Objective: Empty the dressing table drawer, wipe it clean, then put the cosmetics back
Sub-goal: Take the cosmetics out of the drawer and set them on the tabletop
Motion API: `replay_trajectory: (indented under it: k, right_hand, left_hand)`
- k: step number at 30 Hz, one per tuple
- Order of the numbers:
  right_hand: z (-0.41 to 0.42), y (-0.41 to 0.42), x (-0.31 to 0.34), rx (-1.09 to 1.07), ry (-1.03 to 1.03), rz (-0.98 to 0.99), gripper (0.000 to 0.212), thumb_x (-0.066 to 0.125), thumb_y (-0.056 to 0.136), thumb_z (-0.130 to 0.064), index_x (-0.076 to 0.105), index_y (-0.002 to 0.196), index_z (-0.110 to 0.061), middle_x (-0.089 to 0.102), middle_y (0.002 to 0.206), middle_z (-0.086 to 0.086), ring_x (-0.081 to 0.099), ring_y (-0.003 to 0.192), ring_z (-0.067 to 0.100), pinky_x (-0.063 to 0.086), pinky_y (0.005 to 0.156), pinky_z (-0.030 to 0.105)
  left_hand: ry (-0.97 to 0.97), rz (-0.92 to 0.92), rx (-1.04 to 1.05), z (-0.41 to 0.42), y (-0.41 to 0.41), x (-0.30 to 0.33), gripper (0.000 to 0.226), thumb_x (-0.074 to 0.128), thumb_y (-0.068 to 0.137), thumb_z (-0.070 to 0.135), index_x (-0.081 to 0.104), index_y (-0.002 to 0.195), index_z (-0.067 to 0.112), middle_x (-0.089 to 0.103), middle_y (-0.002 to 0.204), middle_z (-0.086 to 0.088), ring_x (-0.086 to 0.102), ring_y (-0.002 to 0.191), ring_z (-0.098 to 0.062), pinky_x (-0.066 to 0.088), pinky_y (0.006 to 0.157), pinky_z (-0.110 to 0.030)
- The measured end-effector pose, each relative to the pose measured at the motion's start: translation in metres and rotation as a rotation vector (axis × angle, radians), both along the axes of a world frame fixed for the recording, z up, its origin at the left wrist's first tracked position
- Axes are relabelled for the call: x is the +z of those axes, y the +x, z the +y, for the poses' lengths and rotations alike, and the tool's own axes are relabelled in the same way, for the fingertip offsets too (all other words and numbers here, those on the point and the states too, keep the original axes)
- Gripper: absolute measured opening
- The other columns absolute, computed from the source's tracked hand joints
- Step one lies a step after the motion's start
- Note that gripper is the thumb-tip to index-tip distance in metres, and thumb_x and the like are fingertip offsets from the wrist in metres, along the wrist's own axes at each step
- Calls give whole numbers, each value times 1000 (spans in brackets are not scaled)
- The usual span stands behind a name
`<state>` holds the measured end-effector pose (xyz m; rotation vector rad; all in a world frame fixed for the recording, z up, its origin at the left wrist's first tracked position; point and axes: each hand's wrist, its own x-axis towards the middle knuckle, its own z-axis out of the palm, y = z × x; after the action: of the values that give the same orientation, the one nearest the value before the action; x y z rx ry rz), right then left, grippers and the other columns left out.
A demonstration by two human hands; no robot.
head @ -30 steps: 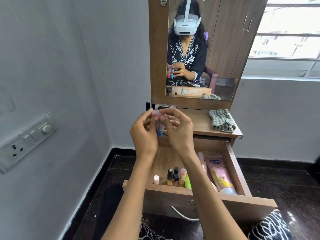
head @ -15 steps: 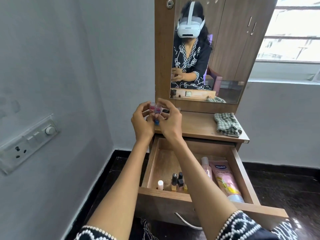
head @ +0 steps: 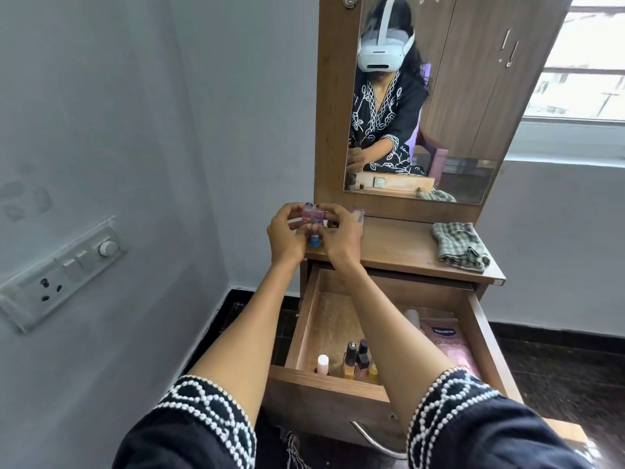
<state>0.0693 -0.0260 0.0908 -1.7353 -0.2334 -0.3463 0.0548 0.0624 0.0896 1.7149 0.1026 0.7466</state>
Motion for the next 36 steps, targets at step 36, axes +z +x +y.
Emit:
replay_trajectory:
  k: [36]
  right_hand:
    - [-12,-2,-30,-23,31,7,53,60,85,7,50,133,-15,60,119,3,62,87,8,52,64,7]
  left_hand:
    - [10,97,23,10,6,-33,45,67,79,-2,49,119,9,57,117,-10,56,98,-18,46,64,-9]
